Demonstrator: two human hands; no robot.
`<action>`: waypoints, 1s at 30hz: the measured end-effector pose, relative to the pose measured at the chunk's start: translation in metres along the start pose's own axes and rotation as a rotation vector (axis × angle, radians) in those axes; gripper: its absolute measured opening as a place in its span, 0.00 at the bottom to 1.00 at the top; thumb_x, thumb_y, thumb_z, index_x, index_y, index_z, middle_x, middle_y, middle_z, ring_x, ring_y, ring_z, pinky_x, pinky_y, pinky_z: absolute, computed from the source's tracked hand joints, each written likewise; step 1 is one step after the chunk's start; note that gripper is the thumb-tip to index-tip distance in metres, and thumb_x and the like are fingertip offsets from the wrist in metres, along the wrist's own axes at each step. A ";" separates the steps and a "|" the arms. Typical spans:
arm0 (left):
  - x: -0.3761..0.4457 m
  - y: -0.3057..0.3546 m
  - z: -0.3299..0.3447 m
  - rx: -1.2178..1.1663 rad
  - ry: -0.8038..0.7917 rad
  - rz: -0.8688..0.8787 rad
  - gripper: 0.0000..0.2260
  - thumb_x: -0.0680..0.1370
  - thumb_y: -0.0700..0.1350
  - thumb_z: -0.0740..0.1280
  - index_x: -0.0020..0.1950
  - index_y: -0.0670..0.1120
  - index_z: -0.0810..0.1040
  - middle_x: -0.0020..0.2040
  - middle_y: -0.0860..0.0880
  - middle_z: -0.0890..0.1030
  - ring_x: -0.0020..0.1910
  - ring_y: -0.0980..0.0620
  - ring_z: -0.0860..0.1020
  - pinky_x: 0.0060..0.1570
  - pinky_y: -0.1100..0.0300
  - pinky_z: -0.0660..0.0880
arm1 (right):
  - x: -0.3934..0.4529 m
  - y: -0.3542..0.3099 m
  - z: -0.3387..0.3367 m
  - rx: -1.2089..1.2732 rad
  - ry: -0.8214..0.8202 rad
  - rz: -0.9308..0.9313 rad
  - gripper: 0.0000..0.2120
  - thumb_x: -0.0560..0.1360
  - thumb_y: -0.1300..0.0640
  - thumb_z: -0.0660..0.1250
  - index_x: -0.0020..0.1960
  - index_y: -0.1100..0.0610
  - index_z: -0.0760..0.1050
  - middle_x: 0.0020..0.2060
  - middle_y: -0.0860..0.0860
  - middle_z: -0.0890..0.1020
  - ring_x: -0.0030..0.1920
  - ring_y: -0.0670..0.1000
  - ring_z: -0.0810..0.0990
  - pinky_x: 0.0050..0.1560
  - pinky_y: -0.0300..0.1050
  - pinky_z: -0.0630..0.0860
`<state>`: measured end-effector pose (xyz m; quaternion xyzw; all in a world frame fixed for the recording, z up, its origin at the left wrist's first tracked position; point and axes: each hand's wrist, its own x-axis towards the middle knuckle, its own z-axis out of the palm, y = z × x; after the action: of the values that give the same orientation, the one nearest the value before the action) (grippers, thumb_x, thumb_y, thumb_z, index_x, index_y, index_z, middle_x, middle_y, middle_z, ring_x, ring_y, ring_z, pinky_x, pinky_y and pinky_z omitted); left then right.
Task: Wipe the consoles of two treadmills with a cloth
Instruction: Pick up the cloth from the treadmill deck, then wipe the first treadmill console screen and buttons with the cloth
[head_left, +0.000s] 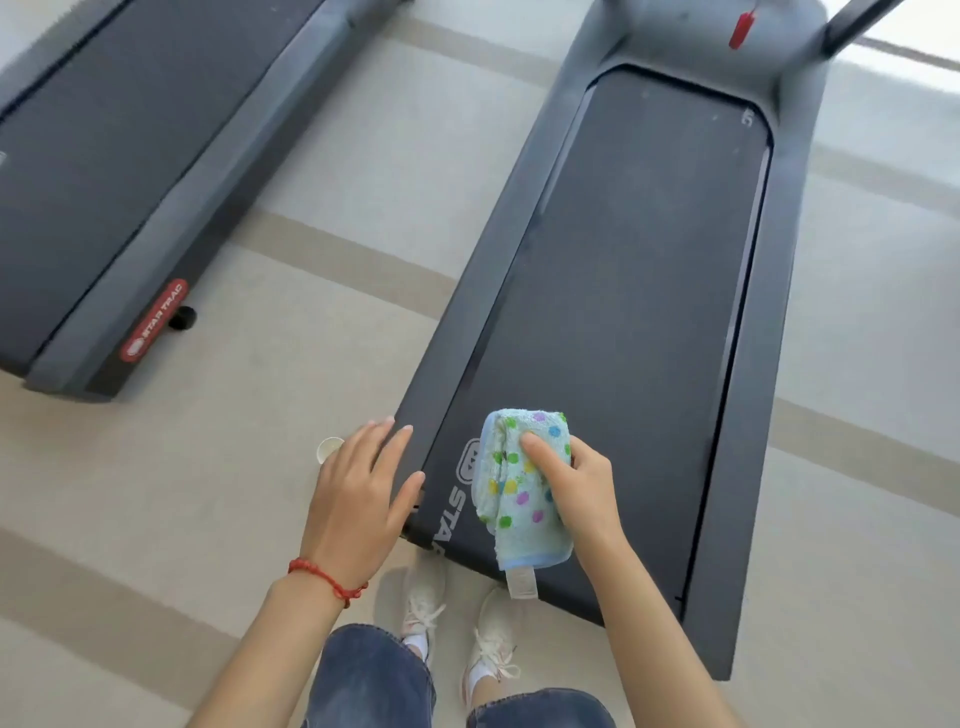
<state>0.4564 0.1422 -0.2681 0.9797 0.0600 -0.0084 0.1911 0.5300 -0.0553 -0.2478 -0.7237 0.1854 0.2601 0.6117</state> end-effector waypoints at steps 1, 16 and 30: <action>-0.007 0.000 -0.012 -0.002 0.015 -0.015 0.30 0.81 0.58 0.44 0.62 0.40 0.76 0.60 0.41 0.77 0.60 0.43 0.73 0.56 0.47 0.72 | -0.009 -0.010 0.004 -0.013 -0.012 -0.014 0.09 0.72 0.52 0.69 0.42 0.59 0.77 0.34 0.50 0.83 0.32 0.45 0.83 0.31 0.36 0.77; -0.135 -0.128 -0.139 -0.032 0.205 -0.229 0.26 0.82 0.57 0.45 0.61 0.41 0.74 0.58 0.40 0.78 0.60 0.45 0.69 0.57 0.55 0.62 | -0.125 -0.062 0.184 -0.210 -0.217 -0.057 0.09 0.72 0.52 0.69 0.42 0.59 0.78 0.35 0.53 0.84 0.35 0.50 0.83 0.36 0.42 0.80; -0.207 -0.349 -0.248 0.056 0.238 -0.423 0.29 0.82 0.56 0.44 0.60 0.40 0.77 0.59 0.39 0.77 0.60 0.42 0.71 0.53 0.46 0.73 | -0.173 -0.088 0.443 -0.411 -0.377 -0.079 0.11 0.73 0.51 0.68 0.38 0.59 0.76 0.31 0.53 0.82 0.31 0.49 0.81 0.32 0.41 0.77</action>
<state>0.2072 0.5329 -0.1610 0.9444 0.2856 0.0654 0.1494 0.3778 0.3867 -0.1261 -0.7782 -0.0167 0.3981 0.4855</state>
